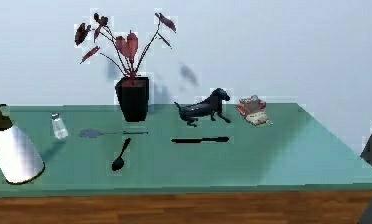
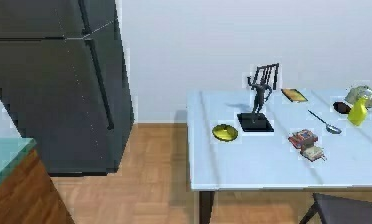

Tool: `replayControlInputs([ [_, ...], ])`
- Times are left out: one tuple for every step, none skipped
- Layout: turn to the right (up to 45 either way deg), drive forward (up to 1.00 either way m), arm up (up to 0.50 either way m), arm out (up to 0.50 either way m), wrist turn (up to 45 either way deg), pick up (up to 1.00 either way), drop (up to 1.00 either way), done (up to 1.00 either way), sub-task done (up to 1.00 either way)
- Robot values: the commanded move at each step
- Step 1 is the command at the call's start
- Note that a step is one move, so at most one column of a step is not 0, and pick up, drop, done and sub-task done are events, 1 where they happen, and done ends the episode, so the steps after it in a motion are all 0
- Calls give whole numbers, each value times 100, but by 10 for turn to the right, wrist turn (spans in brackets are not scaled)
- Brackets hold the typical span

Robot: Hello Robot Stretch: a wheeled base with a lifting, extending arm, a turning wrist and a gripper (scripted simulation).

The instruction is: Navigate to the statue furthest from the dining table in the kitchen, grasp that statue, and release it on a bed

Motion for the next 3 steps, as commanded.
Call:
replayControlInputs([
  [-450, 0, 0, 0, 0, 0, 0, 0, 0],
  [-360, 0, 0, 0, 0, 0, 0, 0, 0],
  [0, 0, 50, 0, 0, 0, 0, 0, 0],
])
